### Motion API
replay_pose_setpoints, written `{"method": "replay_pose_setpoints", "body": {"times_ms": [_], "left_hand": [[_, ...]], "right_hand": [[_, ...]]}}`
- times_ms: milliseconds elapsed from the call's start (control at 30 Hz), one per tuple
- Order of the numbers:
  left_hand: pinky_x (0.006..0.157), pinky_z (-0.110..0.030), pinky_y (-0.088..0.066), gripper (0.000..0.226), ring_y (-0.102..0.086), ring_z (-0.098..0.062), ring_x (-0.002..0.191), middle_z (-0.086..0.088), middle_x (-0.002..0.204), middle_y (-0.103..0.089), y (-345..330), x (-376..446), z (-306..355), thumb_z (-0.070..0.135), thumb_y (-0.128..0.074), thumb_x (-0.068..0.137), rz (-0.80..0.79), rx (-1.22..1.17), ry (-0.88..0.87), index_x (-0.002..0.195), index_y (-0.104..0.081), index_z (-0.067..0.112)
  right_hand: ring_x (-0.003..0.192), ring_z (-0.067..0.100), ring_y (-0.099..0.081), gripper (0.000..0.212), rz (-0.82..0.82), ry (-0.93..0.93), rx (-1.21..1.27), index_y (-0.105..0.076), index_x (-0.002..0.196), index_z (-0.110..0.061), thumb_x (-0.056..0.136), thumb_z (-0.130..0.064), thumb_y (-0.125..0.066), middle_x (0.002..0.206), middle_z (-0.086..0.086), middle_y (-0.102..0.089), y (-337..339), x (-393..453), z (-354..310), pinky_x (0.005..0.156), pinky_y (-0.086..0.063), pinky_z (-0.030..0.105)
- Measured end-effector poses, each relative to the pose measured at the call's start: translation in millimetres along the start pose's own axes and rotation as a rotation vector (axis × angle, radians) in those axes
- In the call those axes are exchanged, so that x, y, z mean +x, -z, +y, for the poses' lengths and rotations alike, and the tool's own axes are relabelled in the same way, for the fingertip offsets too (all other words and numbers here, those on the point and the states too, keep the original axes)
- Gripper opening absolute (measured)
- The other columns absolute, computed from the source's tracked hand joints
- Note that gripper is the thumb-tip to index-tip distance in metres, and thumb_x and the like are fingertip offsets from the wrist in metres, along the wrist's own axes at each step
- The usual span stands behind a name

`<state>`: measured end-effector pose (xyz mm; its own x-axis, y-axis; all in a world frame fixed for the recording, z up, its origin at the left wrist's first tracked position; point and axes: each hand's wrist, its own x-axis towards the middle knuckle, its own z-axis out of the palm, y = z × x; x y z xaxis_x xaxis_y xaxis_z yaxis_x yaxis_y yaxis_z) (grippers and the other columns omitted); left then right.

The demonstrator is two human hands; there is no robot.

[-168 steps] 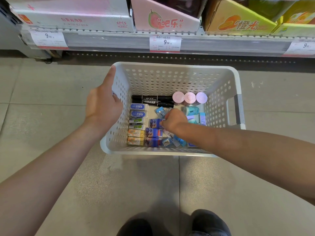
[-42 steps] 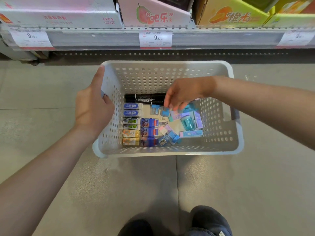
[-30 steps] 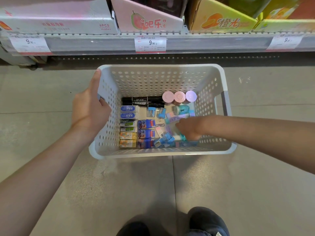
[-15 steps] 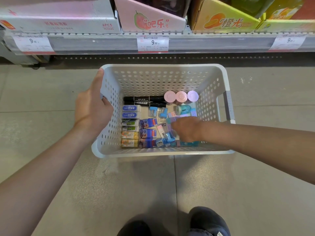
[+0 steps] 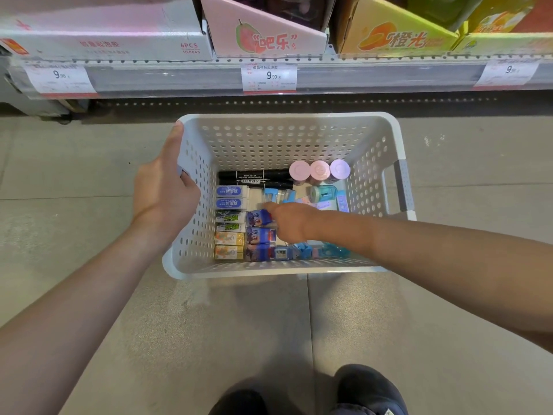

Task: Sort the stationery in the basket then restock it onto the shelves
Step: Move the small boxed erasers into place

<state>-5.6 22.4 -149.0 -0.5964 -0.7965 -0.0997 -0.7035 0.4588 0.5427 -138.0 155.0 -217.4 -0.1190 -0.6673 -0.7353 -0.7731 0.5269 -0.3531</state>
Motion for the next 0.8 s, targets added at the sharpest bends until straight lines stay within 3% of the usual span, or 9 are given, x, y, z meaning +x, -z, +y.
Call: {"method": "replay_pose_setpoints", "body": {"times_ms": [133,233,333,500,667,800], "left_hand": [[0.046,-0.028,-0.033,0.07,-0.042,-0.014,0.056,-0.001,0.066,-0.043,-0.1,0.3,-1.2,0.001,-0.041,0.092,-0.005,-0.015,-0.006,0.152,-0.02,0.029],[0.047,-0.03,-0.034,0.071,-0.041,-0.015,0.055,-0.004,0.065,-0.043,0.3,-0.2,-1.7,0.0,-0.041,0.091,-0.012,-0.033,-0.002,0.152,-0.02,0.03],[0.05,-0.031,-0.035,0.07,-0.042,-0.014,0.057,-0.005,0.069,-0.045,0.0,0.2,-1.6,0.0,-0.041,0.091,-0.01,-0.038,-0.005,0.151,-0.019,0.03],[0.048,-0.029,-0.033,0.071,-0.039,-0.015,0.055,-0.004,0.064,-0.042,0.3,0.5,-2.1,-0.001,-0.041,0.091,-0.006,-0.039,0.0,0.151,-0.02,0.029],[0.046,-0.028,-0.033,0.071,-0.038,-0.015,0.052,-0.004,0.062,-0.04,-0.6,0.5,-2.8,-0.002,-0.04,0.09,-0.004,-0.056,-0.002,0.152,-0.02,0.028],[0.047,-0.029,-0.034,0.07,-0.037,-0.015,0.051,-0.005,0.062,-0.04,-1.1,0.2,-2.8,-0.002,-0.04,0.091,-0.002,-0.066,-0.008,0.152,-0.02,0.027]], "right_hand": [[0.11,0.027,-0.056,0.045,-0.038,0.047,-0.143,-0.044,0.136,-0.01,0.091,-0.004,-0.045,0.125,0.012,-0.058,-2.9,-1.4,-7.5,0.078,-0.047,0.031],[0.098,0.027,-0.061,0.034,0.201,0.026,-0.161,-0.055,0.121,-0.01,0.088,-0.003,-0.048,0.114,0.011,-0.061,2.9,-0.4,-6.7,0.064,-0.043,0.029],[0.095,0.028,-0.057,0.037,0.39,0.086,-0.384,-0.055,0.118,-0.006,0.083,0.004,-0.054,0.119,0.013,-0.049,16.1,6.6,-3.2,0.058,-0.04,0.031],[0.102,0.028,-0.05,0.034,0.32,0.179,-0.611,-0.057,0.115,-0.001,0.081,0.004,-0.061,0.128,0.015,-0.041,16.5,14.8,-1.9,0.06,-0.042,0.029],[0.099,0.028,-0.054,0.032,0.276,0.21,-0.641,-0.056,0.117,-0.004,0.086,0.002,-0.056,0.126,0.014,-0.043,19.6,14.6,2.0,0.063,-0.042,0.029],[0.084,0.026,-0.052,0.026,0.24,0.251,-0.572,-0.052,0.119,-0.003,0.093,-0.005,-0.05,0.124,0.017,-0.044,29.8,15.1,12.4,0.062,-0.04,0.03]]}}
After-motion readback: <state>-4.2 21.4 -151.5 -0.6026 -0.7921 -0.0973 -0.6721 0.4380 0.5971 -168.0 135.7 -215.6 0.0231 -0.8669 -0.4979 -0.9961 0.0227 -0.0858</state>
